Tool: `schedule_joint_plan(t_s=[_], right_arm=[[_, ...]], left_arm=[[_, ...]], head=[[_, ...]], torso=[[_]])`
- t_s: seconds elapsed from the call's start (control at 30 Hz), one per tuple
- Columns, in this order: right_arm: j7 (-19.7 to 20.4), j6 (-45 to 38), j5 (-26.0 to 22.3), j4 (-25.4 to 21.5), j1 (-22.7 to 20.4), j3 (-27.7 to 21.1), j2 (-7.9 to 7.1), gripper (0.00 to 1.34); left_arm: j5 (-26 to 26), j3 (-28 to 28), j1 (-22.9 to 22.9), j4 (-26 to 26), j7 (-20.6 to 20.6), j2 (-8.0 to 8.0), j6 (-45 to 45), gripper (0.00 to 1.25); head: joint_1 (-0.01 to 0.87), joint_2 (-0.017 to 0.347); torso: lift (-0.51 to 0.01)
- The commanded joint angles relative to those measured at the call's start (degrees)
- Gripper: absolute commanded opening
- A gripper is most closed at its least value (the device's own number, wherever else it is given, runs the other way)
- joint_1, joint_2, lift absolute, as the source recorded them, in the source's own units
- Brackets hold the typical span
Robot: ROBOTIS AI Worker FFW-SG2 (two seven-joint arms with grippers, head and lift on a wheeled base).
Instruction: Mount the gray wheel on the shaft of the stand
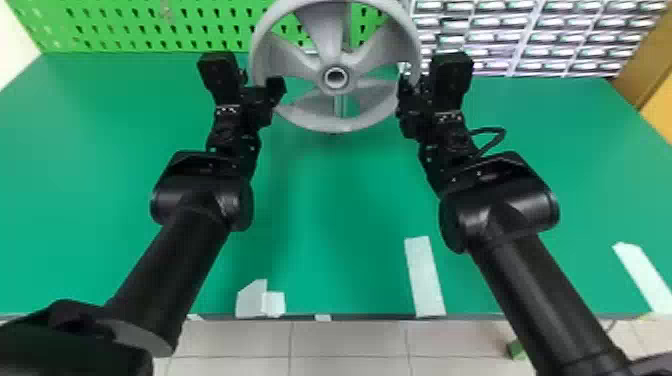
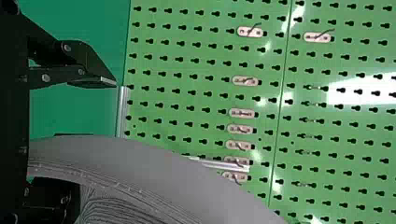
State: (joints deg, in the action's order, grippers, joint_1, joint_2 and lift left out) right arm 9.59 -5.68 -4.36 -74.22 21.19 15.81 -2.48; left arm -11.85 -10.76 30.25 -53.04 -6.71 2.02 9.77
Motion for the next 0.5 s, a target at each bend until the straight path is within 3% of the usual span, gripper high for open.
schedule_joint_plan(t_s=[0.0, 0.47], right_arm=[[3.7, 0.0, 0.2, 0.5, 0.1, -0.4, 0.11, 0.17], [3.7, 0.0, 0.6, 0.8, 0.2, -1.1, 0.11, 0.17]], left_arm=[[0.0, -0.1, 0.4, 0.9, -3.4, 0.0, 0.0, 0.5], [0.2, -0.5, 1.0, 1.7, -3.4, 0.0, 0.0, 0.53]], head=[[0.865, 0.052], [0.865, 0.052]], torso=[[-0.101], [-0.101]])
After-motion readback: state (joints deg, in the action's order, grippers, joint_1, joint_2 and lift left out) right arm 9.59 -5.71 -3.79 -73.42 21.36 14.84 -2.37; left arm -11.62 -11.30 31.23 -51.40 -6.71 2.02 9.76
